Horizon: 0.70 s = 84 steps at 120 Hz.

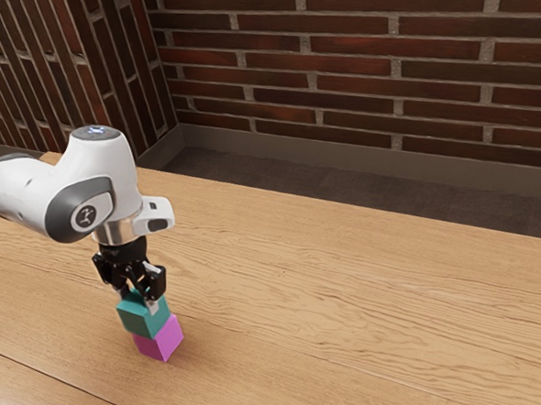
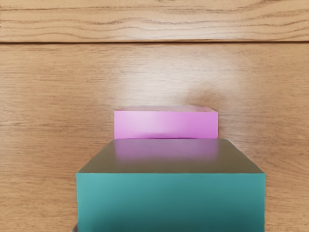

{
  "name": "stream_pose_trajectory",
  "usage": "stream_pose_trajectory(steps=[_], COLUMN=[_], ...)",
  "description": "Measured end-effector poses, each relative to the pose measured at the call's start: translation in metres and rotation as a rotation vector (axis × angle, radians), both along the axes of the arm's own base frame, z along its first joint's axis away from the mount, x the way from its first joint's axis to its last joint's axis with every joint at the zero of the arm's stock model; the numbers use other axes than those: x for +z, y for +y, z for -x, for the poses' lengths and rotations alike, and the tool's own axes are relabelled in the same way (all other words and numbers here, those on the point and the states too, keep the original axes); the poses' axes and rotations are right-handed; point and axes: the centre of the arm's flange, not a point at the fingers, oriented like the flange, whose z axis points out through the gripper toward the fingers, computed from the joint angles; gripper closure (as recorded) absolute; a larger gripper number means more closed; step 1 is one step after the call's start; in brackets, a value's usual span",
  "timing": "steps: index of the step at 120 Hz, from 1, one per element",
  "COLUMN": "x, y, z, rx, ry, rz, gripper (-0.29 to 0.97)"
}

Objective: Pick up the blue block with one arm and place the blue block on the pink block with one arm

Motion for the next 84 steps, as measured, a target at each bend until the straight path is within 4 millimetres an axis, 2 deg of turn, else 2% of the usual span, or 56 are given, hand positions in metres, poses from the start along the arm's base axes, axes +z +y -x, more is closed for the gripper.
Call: stream_pose_trajectory(steps=[84], x=[-0.004], y=[0.0], z=[-0.01], rx=[-0.015], ry=[-0.008], rz=[-0.005], gripper=[0.5])
